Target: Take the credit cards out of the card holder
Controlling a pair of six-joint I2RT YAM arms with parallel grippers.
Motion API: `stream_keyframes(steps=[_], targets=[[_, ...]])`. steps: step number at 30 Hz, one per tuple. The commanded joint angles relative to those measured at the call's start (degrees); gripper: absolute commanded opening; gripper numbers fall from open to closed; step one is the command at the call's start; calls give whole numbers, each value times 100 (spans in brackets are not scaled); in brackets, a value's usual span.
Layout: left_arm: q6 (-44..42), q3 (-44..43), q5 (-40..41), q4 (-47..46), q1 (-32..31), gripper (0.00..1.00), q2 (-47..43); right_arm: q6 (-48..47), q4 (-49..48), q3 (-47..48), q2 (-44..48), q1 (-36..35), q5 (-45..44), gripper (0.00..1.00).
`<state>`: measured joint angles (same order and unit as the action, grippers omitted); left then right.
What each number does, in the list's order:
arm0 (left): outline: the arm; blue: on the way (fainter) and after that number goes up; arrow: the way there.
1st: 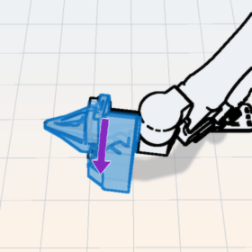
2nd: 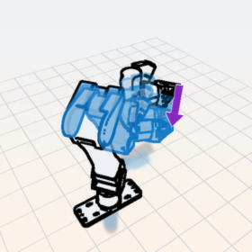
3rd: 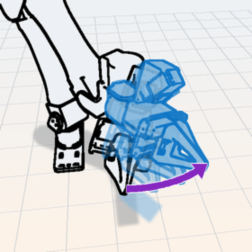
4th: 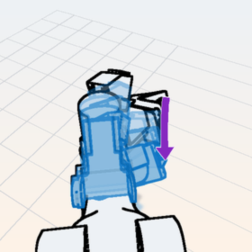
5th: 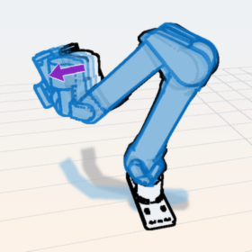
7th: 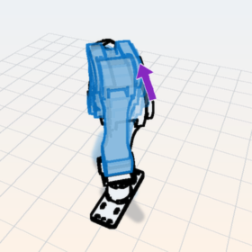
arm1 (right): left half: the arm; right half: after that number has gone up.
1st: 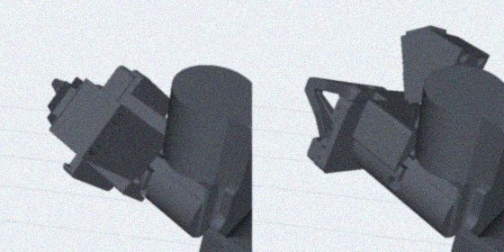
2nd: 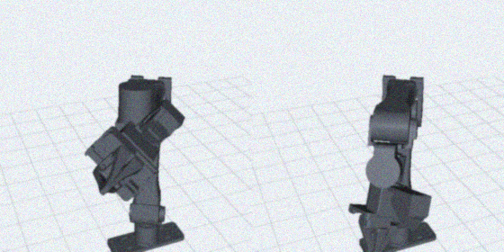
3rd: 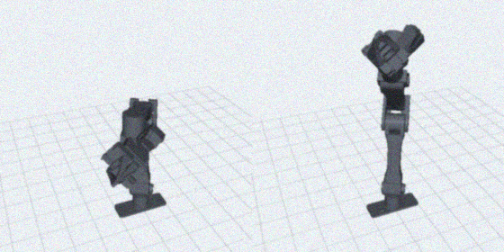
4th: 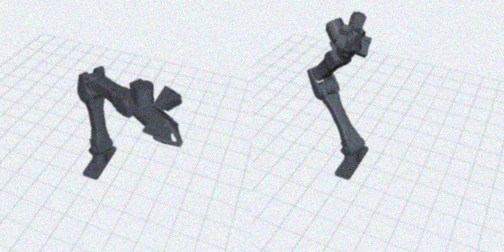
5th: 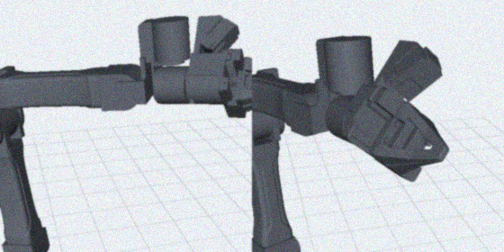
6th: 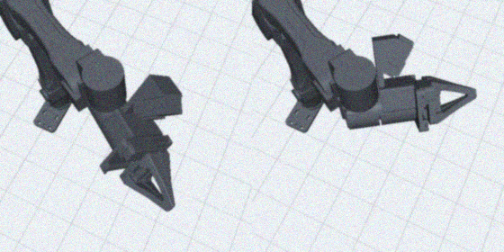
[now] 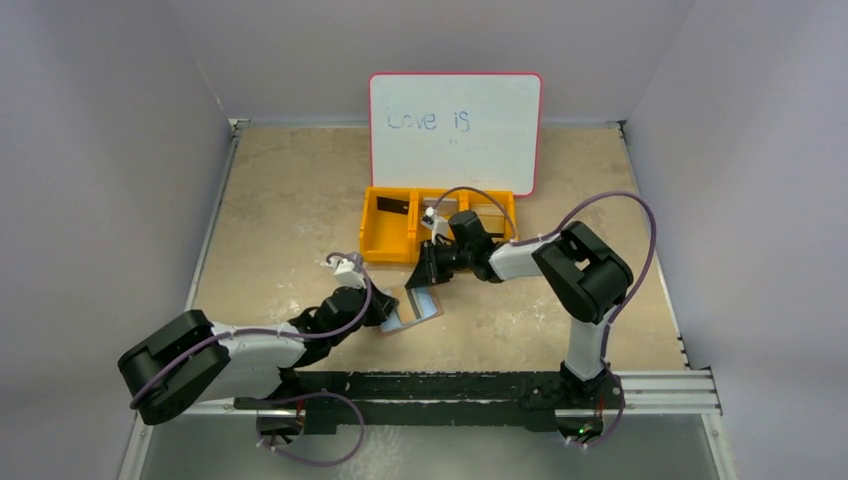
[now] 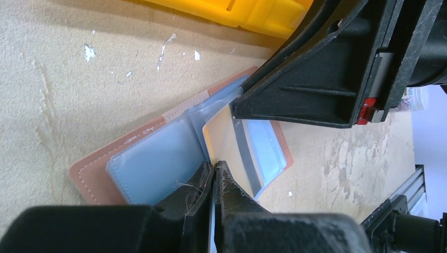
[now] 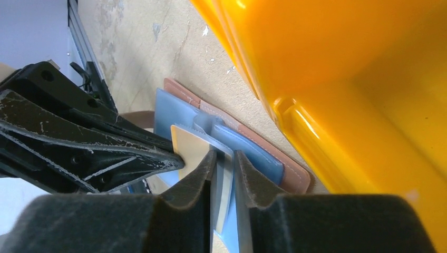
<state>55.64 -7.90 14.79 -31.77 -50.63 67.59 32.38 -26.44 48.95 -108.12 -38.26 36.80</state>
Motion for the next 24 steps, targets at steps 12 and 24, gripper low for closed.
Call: stream_keyframes(steps=[12,24], targets=[[-229,115,146,409,53,0,-245,375,-422,-289,141,119,-21,0],[-419,-103,406,1515,63,0,-773,276,-183,-374,234,284,-324,0]])
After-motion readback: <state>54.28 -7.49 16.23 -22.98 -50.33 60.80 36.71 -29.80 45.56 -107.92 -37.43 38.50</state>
